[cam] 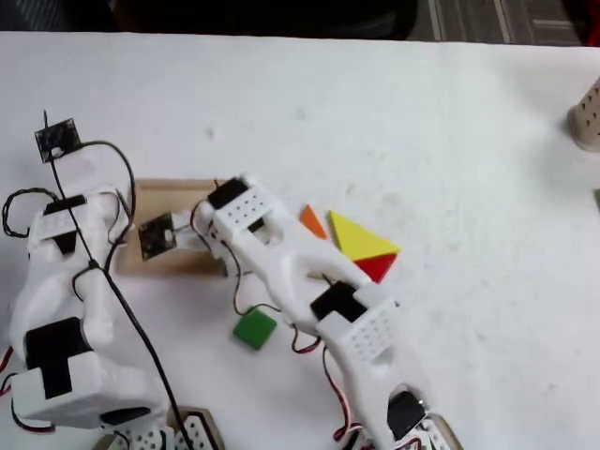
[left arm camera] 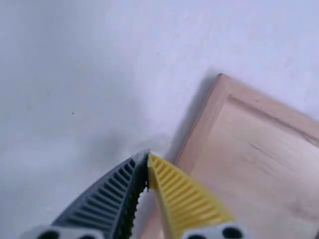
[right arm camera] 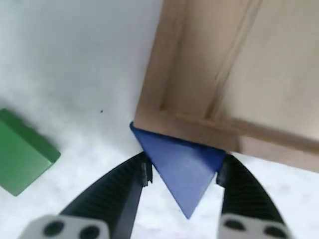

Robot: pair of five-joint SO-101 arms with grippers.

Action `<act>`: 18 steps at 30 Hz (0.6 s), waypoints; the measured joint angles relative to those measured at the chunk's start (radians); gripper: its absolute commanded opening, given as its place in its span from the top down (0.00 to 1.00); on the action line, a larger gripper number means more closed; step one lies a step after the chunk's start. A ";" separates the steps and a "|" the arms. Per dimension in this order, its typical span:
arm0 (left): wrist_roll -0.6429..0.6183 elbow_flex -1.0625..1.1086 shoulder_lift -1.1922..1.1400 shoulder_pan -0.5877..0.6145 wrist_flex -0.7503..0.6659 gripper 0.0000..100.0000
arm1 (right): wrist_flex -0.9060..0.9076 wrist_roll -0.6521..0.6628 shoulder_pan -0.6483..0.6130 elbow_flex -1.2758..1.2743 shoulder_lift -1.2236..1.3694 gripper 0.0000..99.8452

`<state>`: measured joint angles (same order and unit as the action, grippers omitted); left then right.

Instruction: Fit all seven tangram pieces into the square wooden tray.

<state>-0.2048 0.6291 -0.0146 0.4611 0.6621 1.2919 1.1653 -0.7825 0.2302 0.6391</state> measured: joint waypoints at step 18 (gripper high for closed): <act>0.000 0.000 0.000 0.008 0.000 0.97 | 0.071 -0.327 0.106 0.044 0.002 0.68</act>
<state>-0.2048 0.6291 -0.0146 0.4687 0.6621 1.3625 0.8385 -0.6767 0.2746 0.6406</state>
